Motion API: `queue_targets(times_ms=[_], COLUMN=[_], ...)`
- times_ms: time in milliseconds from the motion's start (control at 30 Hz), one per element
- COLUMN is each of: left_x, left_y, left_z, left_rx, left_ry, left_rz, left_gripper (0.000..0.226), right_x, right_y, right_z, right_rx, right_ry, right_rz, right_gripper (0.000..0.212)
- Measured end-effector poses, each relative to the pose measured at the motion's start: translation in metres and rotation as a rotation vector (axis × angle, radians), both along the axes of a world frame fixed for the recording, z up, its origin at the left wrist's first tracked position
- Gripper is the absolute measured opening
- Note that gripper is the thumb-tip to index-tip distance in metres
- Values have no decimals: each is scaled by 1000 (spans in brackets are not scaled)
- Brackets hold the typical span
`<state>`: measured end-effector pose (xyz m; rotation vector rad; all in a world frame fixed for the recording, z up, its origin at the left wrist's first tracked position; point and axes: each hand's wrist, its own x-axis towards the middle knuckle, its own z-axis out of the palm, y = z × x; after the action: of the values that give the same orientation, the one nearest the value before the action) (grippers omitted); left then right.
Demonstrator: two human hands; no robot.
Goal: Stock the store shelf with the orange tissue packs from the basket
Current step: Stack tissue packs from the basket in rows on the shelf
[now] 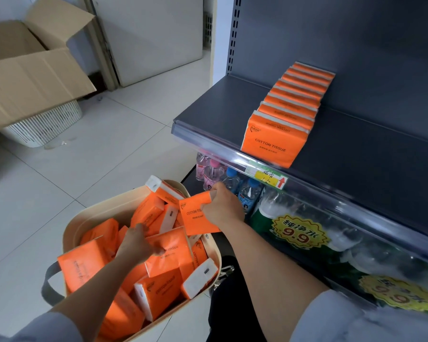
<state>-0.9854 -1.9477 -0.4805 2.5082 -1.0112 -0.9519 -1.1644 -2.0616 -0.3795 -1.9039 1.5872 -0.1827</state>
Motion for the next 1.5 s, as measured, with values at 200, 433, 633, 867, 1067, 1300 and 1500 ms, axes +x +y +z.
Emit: queue_targets(times_ms=[200, 433, 633, 867, 1067, 1300, 1500], left_x=[4, 13, 4, -35, -81, -132, -181], left_y=[6, 8, 5, -20, -44, -67, -88], left_z=[6, 44, 82, 129, 172, 202, 215], left_rx=[-211, -399, -508, -638, -689, -723, -764], left_ry=[328, 486, 517, 587, 640, 683, 667], left_rz=[78, 117, 100, -6, -113, -236, -310], left_gripper=[44, 56, 33, 35, 29, 31, 39], right_x=[2, -5, -22, -78, -141, -208, -253], right_y=[1, 8, 21, 19, 9, -4, -18], right_z=[5, 29, 55, 98, 128, 145, 145], right_rx=[-63, -225, -421, -650, -729, -675, -598], right_ry=[21, -95, -124, -201, -350, -411, -427], right_rz=[-3, -1, 73, 139, 33, -107, -280], right_gripper=[36, 35, 29, 39, 38, 38, 43])
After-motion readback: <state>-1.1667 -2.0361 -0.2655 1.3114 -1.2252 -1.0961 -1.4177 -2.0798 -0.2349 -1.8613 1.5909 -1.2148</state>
